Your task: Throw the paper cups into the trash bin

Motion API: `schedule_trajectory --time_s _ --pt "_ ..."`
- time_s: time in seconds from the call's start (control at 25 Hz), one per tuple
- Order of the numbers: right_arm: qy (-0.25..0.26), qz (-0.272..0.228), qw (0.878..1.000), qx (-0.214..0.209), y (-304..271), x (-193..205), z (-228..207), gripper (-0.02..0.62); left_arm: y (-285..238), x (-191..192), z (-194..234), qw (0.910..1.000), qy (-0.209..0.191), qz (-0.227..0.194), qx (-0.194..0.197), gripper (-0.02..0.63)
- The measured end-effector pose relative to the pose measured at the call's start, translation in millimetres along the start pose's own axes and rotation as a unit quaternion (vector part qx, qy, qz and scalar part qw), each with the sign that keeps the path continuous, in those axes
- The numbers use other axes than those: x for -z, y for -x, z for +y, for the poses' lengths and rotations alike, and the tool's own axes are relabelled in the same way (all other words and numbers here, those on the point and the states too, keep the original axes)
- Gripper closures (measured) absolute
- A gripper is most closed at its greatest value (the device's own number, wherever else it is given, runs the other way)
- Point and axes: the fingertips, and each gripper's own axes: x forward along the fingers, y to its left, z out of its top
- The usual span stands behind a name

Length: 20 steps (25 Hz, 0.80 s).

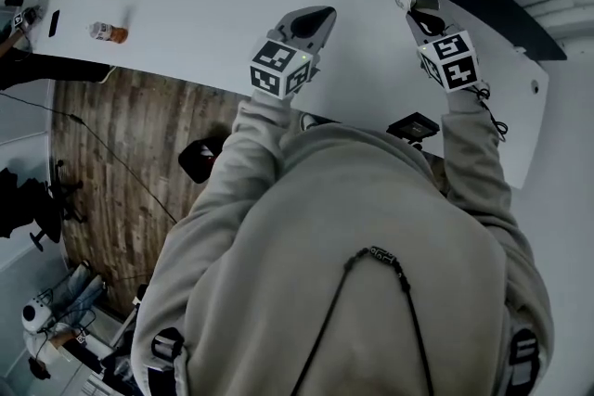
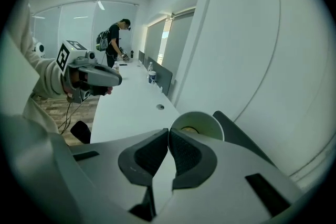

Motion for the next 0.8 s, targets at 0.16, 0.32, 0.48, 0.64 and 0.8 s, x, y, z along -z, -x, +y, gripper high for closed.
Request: schedule_trajectory --time_s 0.16,0.32,0.48,0.64,0.8 --pt "-0.026 0.016 1.0 -0.004 16 3 -10 0.561 -11 -4 -8 0.9999 -0.013 0.001 0.009 0.604" --pt "-0.029 0.011 1.0 -0.004 26 3 -17 0.561 -20 -7 -15 0.9999 -0.014 -0.002 0.006 0.604" --pt "-0.033 0.002 0.999 -0.017 26 6 -22 0.561 -31 3 -28 0.9979 -0.056 0.033 -0.008 0.604" --pt "-0.024 -0.002 0.999 -0.026 24 4 -23 0.561 -29 -3 -31 0.9989 -0.037 0.021 -0.017 0.604" --pt "-0.005 -0.004 0.999 -0.049 17 7 -13 0.561 -25 0 -28 0.9967 -0.056 0.033 -0.049 0.604"
